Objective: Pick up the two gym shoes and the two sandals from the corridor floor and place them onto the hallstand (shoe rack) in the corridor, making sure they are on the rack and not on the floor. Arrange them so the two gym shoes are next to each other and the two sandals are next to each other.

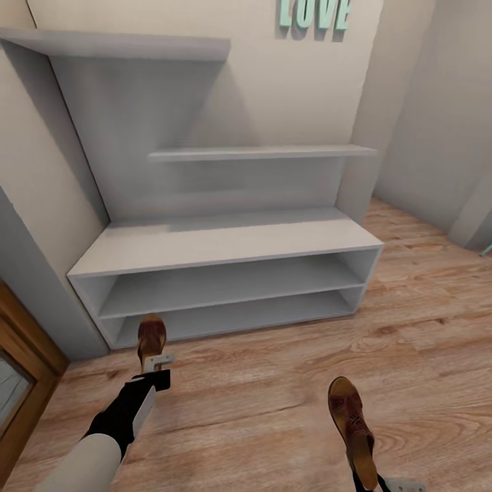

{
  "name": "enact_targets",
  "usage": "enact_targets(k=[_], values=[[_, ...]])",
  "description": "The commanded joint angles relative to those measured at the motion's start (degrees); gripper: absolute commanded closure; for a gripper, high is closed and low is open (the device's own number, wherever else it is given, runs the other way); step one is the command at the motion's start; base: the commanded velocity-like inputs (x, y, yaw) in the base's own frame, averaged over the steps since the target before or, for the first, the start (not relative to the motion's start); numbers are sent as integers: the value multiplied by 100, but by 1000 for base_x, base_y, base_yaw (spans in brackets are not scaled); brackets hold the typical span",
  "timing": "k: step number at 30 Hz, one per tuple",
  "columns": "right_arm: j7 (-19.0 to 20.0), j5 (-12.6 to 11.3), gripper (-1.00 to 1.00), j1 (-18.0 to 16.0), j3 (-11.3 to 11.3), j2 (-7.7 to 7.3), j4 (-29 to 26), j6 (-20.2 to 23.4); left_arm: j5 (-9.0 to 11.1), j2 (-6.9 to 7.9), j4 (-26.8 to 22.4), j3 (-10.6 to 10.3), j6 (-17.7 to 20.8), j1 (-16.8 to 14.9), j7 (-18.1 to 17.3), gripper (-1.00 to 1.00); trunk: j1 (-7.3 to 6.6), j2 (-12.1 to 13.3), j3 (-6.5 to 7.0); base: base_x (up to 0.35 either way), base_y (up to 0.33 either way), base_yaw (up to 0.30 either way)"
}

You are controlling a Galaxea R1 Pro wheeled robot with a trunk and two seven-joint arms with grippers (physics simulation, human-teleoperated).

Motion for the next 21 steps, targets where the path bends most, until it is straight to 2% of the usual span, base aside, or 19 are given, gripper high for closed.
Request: enact_targets(k=[1,17,21], values=[[37,19,100,-5,-50,1,5,-10,-25,-6,-13,25,37,-2,-6,100,2,-2,-5,270,-159,0],[37,19,100,-4,-50,3,5,-18,-21,8,-14,26,21,26,-41,100,2,-2,-5,273,-217,0],[37,19,100,-3,-50,8,5,-18,-21,10,-14,26,22,36,-44,100,2,-2,-5,312,-103,0]])
